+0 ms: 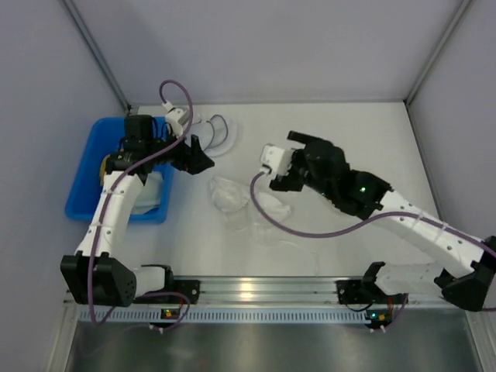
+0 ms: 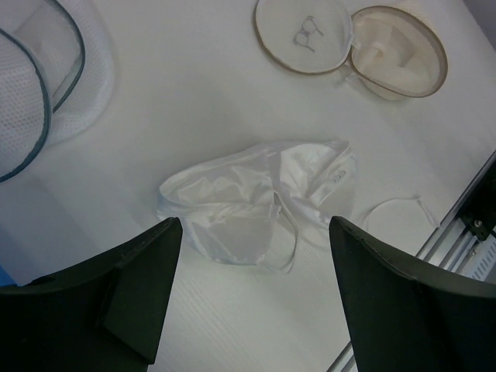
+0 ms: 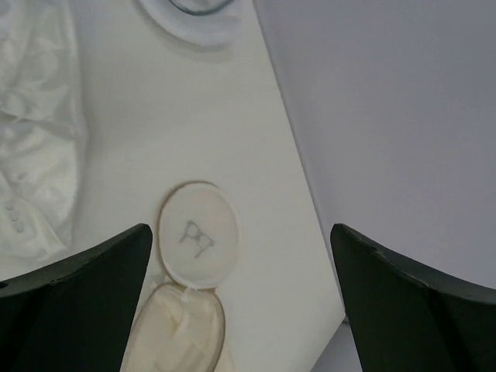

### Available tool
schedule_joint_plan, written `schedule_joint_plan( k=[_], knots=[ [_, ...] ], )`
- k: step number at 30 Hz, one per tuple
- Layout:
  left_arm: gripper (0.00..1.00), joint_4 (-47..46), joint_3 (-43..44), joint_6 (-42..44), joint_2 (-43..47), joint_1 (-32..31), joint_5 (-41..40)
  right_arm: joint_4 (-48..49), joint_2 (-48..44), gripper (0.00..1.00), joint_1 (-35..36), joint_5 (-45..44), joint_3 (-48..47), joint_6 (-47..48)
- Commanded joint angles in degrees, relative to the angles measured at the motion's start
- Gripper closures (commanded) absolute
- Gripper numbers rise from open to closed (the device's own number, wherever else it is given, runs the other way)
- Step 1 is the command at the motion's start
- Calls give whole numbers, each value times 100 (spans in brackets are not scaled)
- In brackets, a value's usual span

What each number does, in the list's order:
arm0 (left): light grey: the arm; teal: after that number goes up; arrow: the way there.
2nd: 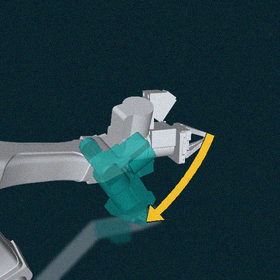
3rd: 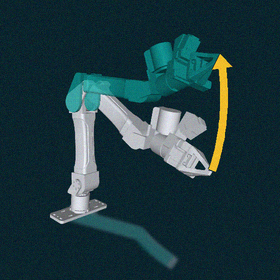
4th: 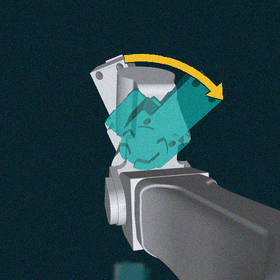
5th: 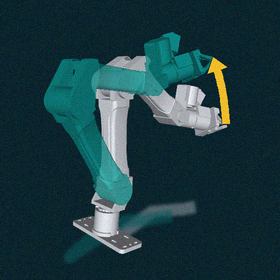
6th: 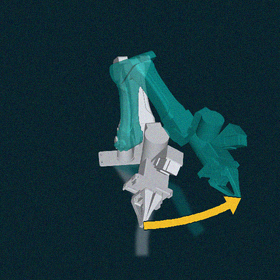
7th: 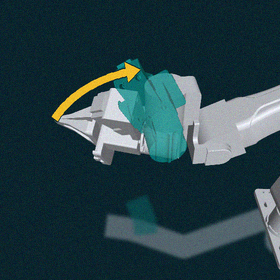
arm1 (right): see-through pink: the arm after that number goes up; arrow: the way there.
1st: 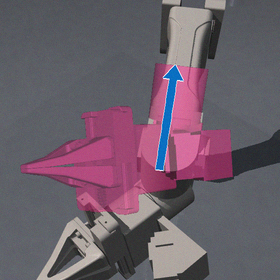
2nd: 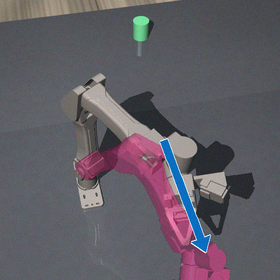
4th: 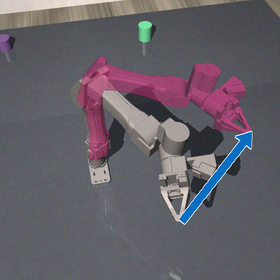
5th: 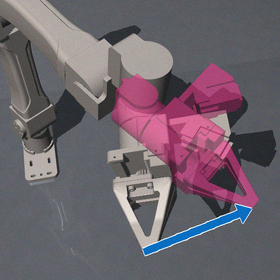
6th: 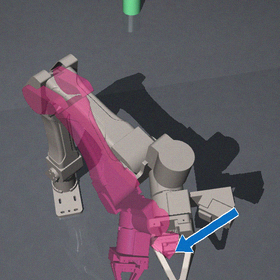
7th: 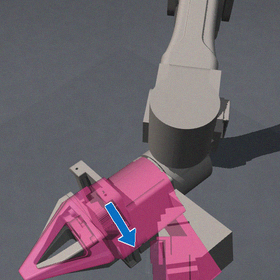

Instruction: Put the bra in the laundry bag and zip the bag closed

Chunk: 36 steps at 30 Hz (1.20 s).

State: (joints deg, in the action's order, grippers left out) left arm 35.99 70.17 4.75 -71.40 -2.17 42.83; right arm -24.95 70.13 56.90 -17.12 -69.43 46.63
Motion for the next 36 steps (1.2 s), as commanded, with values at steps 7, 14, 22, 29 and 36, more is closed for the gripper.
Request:
schedule_joint_plan(
  k=[7, 14, 22, 29, 36],
  knots=[
    [24, 172, 23, 2116, -234, -2742, -908, -843, -1659, 1, -2884, 1956, 640, -2104],
    [32, 260, 171, 3855, -1383, -5640, -1408, -1144, -2495, 1, -4731, 3187, 1642, -3458],
    [37, 190, 1130, 4779, -2932, -6752, -1373, -1091, -2495, 1, -6278, 4269, 1863, -4329],
    [38, 49, 1648, 5929, -3775, -7156, -1470, -977, -2408, 1, -6683, 4692, 1916, -4444],
    [44, -171, 1737, 6520, -4382, -7332, -1558, -1012, -2451, 0, -6868, 4806, 1915, -4391]
  ],
)
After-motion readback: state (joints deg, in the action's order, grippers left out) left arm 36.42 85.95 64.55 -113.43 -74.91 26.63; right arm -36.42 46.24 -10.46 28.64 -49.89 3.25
